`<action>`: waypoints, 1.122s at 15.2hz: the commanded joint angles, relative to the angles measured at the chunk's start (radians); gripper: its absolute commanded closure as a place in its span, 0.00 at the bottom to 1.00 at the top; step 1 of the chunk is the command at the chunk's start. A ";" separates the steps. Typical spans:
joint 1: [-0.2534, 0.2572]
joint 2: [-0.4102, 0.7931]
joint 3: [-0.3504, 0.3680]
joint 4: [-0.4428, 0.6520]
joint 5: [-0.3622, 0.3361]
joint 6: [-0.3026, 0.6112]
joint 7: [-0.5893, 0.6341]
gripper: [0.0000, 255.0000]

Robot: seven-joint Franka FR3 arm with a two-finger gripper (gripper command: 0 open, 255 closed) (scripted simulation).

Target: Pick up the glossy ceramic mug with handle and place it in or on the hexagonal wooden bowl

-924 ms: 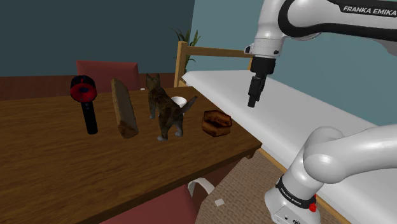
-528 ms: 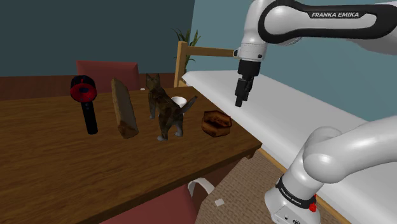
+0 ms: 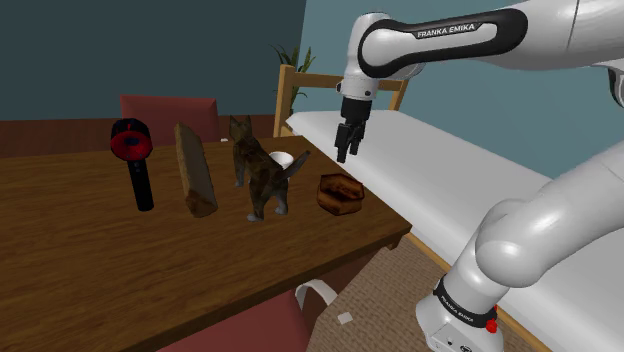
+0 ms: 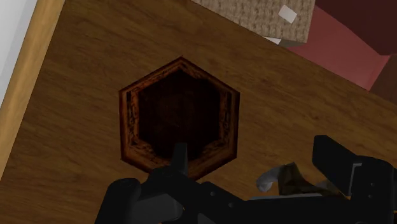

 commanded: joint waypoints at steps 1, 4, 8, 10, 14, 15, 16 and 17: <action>-0.004 0.077 -0.002 0.041 -0.006 0.042 -0.007 0.00; -0.008 0.190 -0.006 0.117 -0.014 0.086 -0.015 0.00; -0.014 0.340 -0.010 0.236 -0.023 0.127 -0.024 0.00; -0.016 0.416 -0.012 0.303 -0.028 0.140 -0.027 0.00; -0.020 0.570 -0.016 0.456 -0.036 0.150 -0.034 0.00; -0.020 0.609 -0.017 0.499 -0.038 0.149 -0.036 0.00; -0.021 0.648 -0.018 0.543 -0.040 0.147 -0.037 0.00; -0.022 0.689 -0.018 0.590 -0.042 0.143 -0.038 0.00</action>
